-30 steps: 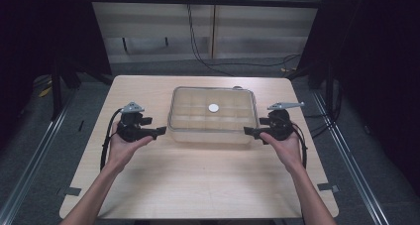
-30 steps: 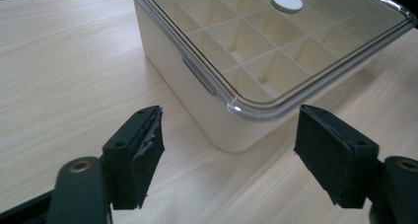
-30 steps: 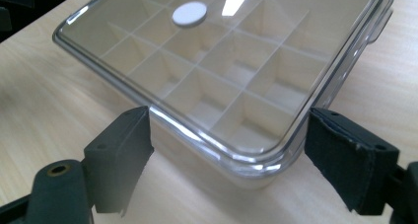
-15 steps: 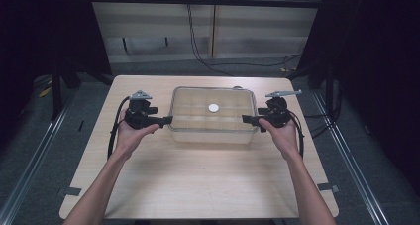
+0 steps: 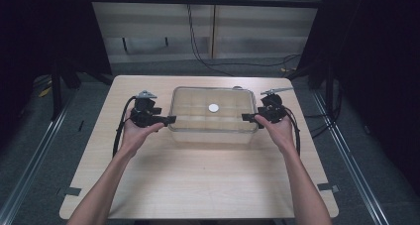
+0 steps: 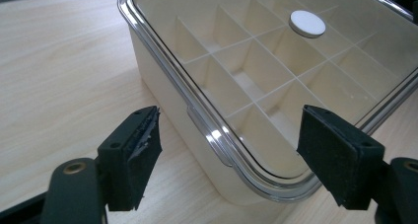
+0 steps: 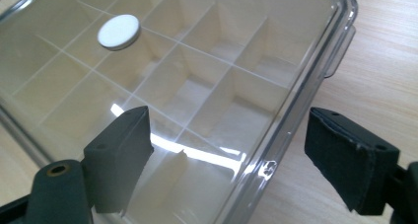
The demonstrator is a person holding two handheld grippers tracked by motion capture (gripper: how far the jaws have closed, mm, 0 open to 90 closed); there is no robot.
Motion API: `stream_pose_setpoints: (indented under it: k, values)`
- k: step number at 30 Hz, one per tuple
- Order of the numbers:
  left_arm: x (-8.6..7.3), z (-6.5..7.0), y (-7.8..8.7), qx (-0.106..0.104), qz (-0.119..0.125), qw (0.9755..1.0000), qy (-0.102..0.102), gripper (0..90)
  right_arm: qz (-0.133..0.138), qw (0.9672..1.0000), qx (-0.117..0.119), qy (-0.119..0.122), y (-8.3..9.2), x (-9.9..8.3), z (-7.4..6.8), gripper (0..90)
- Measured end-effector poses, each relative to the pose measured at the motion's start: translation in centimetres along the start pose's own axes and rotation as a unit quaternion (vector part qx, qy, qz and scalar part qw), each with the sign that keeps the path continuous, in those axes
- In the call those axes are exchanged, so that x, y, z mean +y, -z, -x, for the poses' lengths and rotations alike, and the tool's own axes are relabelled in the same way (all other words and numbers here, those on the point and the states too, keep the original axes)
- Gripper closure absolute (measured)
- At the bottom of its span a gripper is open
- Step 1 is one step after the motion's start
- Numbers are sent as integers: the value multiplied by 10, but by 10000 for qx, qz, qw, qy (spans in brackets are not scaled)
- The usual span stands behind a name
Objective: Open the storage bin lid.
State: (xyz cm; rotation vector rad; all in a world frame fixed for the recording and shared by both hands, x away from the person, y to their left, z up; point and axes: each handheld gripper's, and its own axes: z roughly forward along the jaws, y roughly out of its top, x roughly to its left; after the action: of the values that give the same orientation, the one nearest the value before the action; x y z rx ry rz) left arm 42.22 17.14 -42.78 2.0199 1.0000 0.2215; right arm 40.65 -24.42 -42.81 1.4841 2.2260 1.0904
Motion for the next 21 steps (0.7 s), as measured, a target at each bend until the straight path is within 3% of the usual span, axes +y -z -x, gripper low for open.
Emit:
stream_pose_setpoints:
  k: [8, 13, 21]
  values:
    - [-3, -1, -15, -108, -126, 9998, -58, 242, -47, 10000, -40, -15, -10, -4, 2, 178]
    - [-3, -4, -22, -140, -79, 9998, 74, 225, -29, 9997, 185, -182, -14, -6, 6, 150]
    - [3, -3, -31, -261, -147, 9995, -46, 194, -101, 9995, 233, -212, -19, -4, 3, 94]
